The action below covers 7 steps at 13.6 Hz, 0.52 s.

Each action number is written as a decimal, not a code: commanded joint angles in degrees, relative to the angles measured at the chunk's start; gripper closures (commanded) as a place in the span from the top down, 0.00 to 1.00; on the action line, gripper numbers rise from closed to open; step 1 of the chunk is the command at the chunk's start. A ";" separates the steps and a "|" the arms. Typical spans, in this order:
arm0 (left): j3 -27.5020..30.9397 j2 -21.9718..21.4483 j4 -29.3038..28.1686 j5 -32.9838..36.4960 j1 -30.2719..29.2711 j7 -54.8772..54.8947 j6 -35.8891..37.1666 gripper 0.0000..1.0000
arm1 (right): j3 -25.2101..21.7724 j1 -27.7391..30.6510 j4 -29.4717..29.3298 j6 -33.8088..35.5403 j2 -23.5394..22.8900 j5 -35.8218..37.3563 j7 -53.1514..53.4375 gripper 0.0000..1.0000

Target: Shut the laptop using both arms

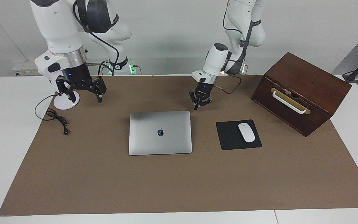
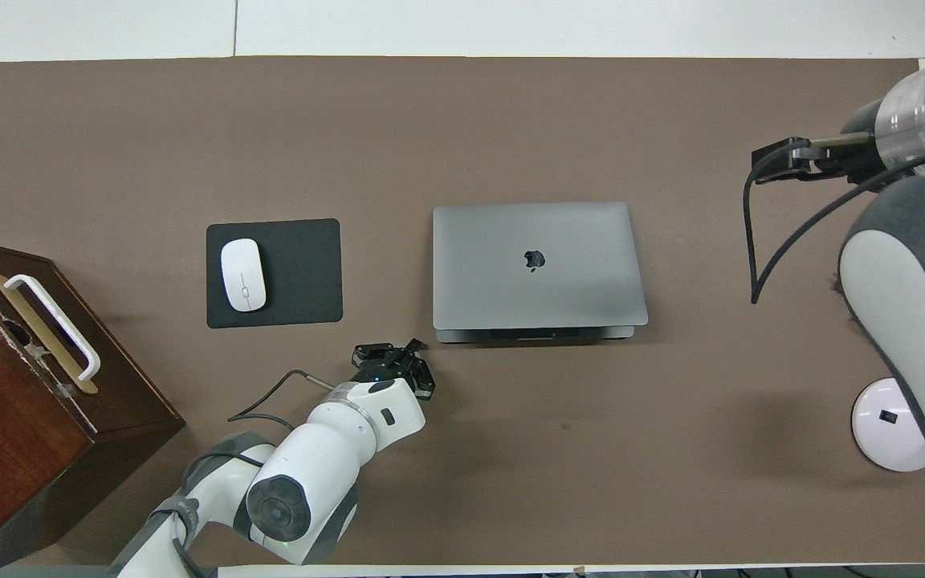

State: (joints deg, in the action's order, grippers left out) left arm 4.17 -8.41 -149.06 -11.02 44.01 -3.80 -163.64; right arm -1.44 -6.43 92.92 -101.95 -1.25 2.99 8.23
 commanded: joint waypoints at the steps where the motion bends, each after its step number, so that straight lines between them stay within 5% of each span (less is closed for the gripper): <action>1: -0.30 -11.77 3.05 -0.15 -5.23 0.55 22.84 0.00 | 0.30 2.21 1.83 0.26 1.25 -3.33 1.17 1.00; 7: -0.92 -14.96 20.01 7.31 -13.06 0.28 55.75 0.00 | 0.12 3.88 -0.19 1.66 2.31 -4.74 0.30 1.00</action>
State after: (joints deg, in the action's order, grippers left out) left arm 4.05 -25.01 -134.80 -6.64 33.33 -3.50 -115.70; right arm -1.78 -4.04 93.12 -101.57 -0.04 0.08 8.57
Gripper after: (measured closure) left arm 0.991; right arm 0.000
